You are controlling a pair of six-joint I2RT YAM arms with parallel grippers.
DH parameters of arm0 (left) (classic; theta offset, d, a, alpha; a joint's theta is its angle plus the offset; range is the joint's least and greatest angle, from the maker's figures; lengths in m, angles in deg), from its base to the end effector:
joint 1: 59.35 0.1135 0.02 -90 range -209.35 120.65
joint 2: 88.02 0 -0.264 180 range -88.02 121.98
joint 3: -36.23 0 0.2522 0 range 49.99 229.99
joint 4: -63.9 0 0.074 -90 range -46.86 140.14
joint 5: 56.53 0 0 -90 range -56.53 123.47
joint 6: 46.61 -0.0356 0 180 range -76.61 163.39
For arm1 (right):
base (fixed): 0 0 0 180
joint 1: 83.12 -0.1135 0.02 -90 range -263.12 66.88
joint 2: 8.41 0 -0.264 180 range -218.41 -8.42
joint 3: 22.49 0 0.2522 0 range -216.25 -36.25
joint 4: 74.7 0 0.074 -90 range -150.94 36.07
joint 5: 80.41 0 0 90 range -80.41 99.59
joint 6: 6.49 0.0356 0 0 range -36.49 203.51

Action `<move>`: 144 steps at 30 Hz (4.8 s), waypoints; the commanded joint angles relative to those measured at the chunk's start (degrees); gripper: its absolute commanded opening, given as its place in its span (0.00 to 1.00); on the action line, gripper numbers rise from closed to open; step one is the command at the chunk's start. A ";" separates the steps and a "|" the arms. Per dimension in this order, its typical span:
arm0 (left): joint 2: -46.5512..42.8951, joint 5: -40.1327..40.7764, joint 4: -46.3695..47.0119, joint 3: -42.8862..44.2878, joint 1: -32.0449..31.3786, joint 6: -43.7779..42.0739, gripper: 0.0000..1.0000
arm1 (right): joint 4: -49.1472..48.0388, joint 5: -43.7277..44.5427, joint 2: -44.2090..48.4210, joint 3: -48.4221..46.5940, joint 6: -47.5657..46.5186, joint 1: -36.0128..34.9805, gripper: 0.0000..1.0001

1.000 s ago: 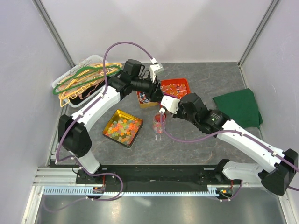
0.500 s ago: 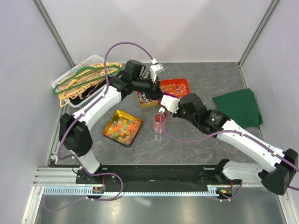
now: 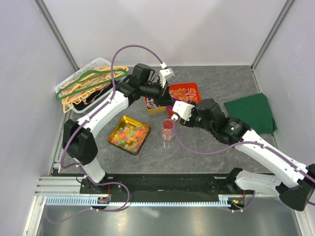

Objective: Pack the candies
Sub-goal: Adjust the spatula.

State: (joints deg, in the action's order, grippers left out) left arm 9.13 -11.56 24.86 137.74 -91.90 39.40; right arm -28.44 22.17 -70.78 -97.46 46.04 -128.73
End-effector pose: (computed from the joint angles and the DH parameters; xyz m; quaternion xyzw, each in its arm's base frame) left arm 0.3117 -0.2288 0.3382 0.4253 0.7212 -0.4345 0.3319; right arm 0.1694 0.1619 0.3421 -0.5424 0.6902 -0.0630 0.4749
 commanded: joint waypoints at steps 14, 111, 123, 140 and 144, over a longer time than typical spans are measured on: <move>-5.03 -0.40 2.95 -2.40 -0.32 -1.29 0.02 | -4.97 -23.39 2.34 -3.13 15.49 12.20 0.58; -6.79 -2.78 5.85 -5.74 1.53 1.09 0.02 | -24.31 -16.80 8.76 14.37 2.58 8.17 0.71; -7.14 -3.04 5.68 -5.65 1.62 1.18 0.02 | -25.99 -13.02 7.78 14.63 0.48 6.05 0.57; -6.88 -3.39 5.59 -5.65 1.97 1.18 0.02 | -26.95 -13.55 8.94 17.27 -1.55 5.79 0.53; -6.70 -3.57 5.68 -5.74 1.88 1.18 0.02 | -27.57 -13.19 7.88 16.91 -1.64 5.09 0.49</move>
State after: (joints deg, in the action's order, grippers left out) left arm 2.70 -13.18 29.25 130.24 -90.18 39.49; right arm -53.08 8.44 -62.06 -79.88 44.24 -122.85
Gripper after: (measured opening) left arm 0.109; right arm 0.501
